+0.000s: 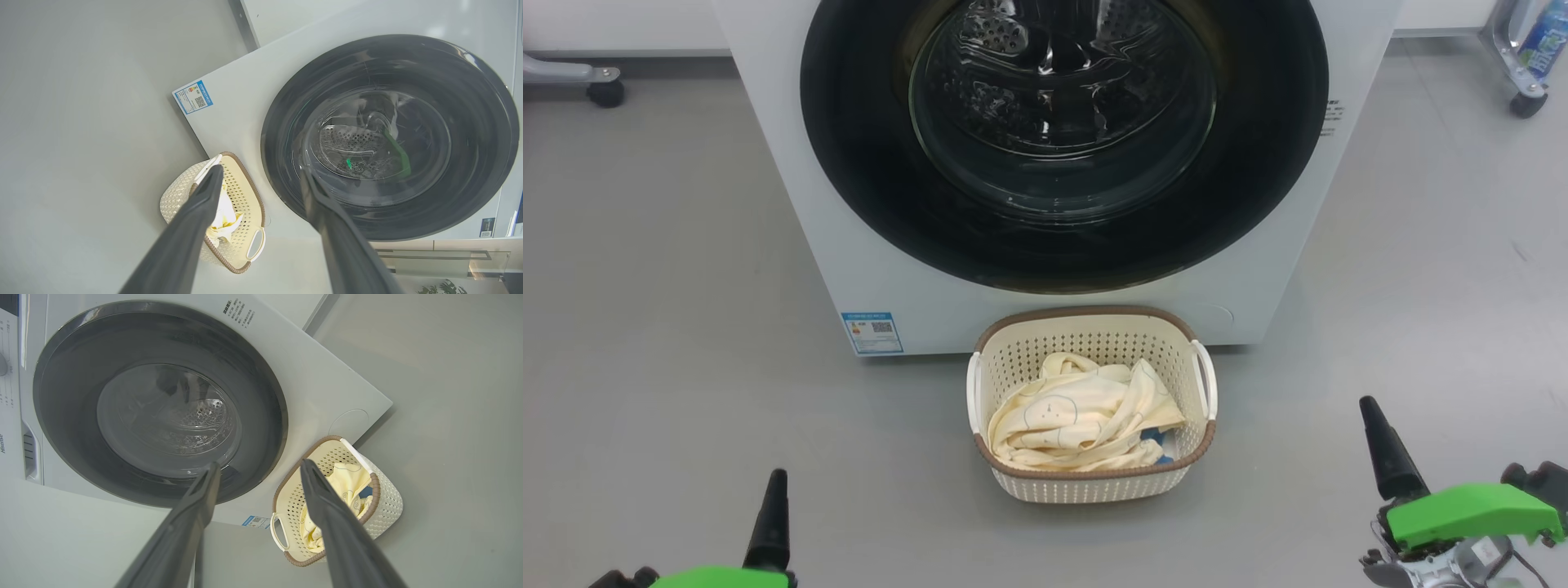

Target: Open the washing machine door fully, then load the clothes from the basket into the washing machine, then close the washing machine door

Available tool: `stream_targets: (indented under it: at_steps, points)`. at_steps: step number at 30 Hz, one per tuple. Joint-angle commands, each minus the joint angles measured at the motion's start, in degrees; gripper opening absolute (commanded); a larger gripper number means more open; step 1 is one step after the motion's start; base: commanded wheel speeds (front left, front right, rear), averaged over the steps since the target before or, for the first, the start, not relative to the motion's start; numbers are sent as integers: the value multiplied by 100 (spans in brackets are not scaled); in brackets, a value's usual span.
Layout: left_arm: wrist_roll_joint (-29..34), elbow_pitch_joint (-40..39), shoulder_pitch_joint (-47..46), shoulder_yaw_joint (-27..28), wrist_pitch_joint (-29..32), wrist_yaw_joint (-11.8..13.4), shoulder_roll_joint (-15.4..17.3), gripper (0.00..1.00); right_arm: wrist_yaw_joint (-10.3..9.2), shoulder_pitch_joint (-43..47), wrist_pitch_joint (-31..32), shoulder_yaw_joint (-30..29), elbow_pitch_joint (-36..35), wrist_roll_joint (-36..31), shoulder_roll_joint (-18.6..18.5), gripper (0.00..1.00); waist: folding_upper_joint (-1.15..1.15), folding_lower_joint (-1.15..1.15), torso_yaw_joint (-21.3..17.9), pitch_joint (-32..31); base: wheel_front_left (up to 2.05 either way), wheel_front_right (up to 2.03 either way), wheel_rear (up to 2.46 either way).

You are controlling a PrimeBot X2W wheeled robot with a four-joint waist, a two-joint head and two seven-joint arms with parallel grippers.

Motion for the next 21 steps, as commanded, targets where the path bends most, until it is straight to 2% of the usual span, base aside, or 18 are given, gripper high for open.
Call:
stream_targets:
  at_steps: [1,12,21]
  points:
    - [217,-238,-166,45,-64,-22,89,100,-7,-297,-102,76,-229,-228,-157,100,0,0,1,3,0,0,0]
    - [1400,-429,-135,-40,-249,-27,123,100,-8,-361,-288,314,-261,-1324,-295,100,0,0,9,37,0,0,0]
    - [2095,-575,-103,-170,-383,-30,221,100,-10,-421,-423,489,-250,-1994,-398,100,0,0,8,46,0,0,0]
